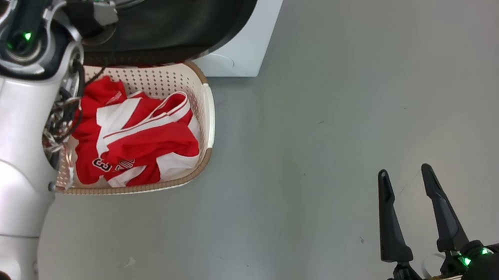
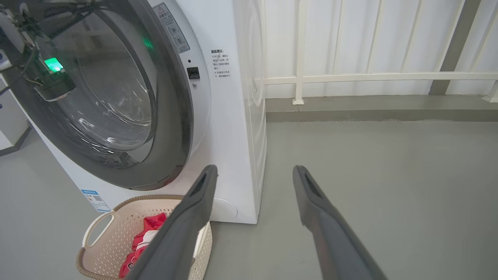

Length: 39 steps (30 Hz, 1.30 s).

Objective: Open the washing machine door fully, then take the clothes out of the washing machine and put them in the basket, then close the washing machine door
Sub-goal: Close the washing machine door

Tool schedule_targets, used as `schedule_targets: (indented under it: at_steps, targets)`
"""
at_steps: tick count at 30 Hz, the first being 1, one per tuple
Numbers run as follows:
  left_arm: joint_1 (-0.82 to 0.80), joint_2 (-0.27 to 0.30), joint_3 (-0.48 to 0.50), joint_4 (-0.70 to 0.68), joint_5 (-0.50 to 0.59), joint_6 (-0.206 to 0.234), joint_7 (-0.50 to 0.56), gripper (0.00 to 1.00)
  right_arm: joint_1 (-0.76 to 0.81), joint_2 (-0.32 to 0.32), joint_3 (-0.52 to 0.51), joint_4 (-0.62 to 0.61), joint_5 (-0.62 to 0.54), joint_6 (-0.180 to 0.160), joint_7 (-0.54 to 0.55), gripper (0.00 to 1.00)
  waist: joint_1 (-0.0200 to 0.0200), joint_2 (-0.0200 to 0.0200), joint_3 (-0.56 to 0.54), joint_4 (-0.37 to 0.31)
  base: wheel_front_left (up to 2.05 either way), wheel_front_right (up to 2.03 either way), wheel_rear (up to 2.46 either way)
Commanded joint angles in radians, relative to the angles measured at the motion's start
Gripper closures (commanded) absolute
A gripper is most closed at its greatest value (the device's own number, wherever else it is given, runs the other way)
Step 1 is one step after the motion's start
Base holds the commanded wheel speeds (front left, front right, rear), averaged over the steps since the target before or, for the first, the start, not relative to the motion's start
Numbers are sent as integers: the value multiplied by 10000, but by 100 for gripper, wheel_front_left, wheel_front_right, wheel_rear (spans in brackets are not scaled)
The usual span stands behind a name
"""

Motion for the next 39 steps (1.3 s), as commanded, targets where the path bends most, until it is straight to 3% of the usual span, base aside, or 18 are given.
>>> schedule_targets:
  at_steps: [1,9,10,11,12,25,39]
  targets:
    - [-178,258,43,-214,201,-121,57,100,-223,-98,259,-207,130,63,-65,0,0,-1,-37,1,0,0,0]
    - [1043,456,-529,-899,1019,-211,4,100,-102,-98,202,-85,158,63,-65,0,0,-1,-561,143,0,0,0]
    - [1270,475,-593,-1087,1129,-216,-49,69,-72,-98,191,-68,163,63,-65,0,0,-1,-650,189,0,0,0]
    - [1497,514,-679,-1290,1282,-220,-114,24,-47,-98,181,-50,160,63,-65,0,0,-1,-738,239,0,0,0]
    - [1745,552,-752,-1497,1433,-223,-201,0,-28,-98,176,-27,156,63,-65,0,0,-1,-836,292,0,0,0]
    - [4765,1808,-1983,-3993,5242,48,-2430,0,198,-98,9,245,-136,63,-65,0,0,-1,-2232,1179,0,0,0]
    - [7461,2978,-2350,-5751,8818,1327,-3740,0,432,-98,-75,48,-773,63,-65,0,0,-1,-3083,1846,0,0,0]
